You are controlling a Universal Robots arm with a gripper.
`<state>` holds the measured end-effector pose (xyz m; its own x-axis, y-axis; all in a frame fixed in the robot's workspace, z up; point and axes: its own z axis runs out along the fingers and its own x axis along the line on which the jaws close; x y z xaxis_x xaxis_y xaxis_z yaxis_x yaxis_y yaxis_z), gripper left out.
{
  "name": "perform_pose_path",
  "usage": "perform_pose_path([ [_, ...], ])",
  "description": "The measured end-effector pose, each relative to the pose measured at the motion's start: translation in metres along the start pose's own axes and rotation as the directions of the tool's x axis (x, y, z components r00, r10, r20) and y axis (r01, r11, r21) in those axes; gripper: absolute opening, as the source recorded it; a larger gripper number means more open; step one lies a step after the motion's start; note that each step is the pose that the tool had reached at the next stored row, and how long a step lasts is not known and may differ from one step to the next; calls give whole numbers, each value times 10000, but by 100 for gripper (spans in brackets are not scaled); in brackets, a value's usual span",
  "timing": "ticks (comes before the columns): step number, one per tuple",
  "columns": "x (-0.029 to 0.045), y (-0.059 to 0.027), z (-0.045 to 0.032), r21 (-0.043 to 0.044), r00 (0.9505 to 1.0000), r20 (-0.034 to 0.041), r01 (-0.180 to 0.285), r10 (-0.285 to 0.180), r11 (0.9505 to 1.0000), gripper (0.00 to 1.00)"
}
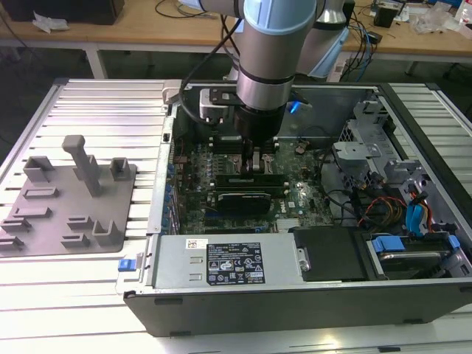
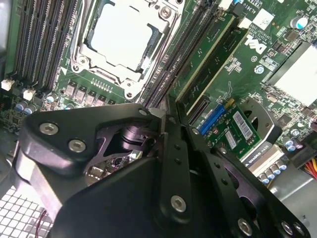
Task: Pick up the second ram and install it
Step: 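Insert the second ram into the second slot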
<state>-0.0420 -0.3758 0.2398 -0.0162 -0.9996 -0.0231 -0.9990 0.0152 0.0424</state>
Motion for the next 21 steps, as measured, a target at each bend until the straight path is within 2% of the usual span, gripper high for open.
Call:
perform_pose_path([
  [21,1,-1,28,0,9999,3,103,-103,9999,9],
])
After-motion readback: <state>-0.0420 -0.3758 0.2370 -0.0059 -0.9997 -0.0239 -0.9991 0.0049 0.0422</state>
